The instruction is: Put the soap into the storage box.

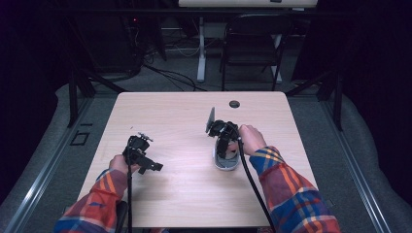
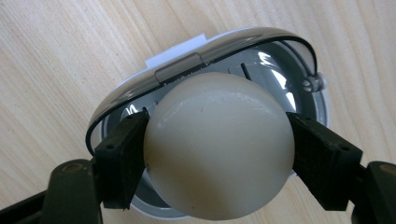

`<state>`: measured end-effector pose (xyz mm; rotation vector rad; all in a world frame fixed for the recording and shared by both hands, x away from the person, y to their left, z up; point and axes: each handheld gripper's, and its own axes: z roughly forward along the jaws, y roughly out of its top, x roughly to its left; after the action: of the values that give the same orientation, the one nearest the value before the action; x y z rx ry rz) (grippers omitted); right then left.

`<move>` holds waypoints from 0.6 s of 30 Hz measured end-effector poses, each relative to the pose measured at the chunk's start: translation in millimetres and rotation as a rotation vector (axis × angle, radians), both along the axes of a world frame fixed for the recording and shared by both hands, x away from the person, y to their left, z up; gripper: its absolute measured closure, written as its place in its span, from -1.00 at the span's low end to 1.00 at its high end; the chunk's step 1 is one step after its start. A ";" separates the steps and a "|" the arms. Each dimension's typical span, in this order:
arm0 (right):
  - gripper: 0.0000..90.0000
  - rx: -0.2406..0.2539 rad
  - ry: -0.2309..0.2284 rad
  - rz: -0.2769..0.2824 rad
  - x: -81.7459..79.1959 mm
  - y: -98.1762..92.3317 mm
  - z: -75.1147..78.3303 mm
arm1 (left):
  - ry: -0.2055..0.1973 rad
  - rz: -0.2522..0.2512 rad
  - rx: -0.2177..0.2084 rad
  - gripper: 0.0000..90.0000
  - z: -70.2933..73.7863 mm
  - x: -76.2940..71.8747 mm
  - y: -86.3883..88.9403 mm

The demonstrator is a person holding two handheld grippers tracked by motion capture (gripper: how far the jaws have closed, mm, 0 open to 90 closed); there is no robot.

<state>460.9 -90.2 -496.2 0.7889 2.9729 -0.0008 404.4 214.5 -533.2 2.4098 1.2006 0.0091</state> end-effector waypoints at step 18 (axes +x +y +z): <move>-0.46 0.023 0.009 -0.005 0.7 -5.4 -8.0 | 0.003 0.002 -0.001 -0.95 -0.2 -0.1 -0.1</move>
<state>461.6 -95.6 -504.2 0.8008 2.9851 0.0294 404.3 214.4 -533.3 2.4089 1.2040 0.0060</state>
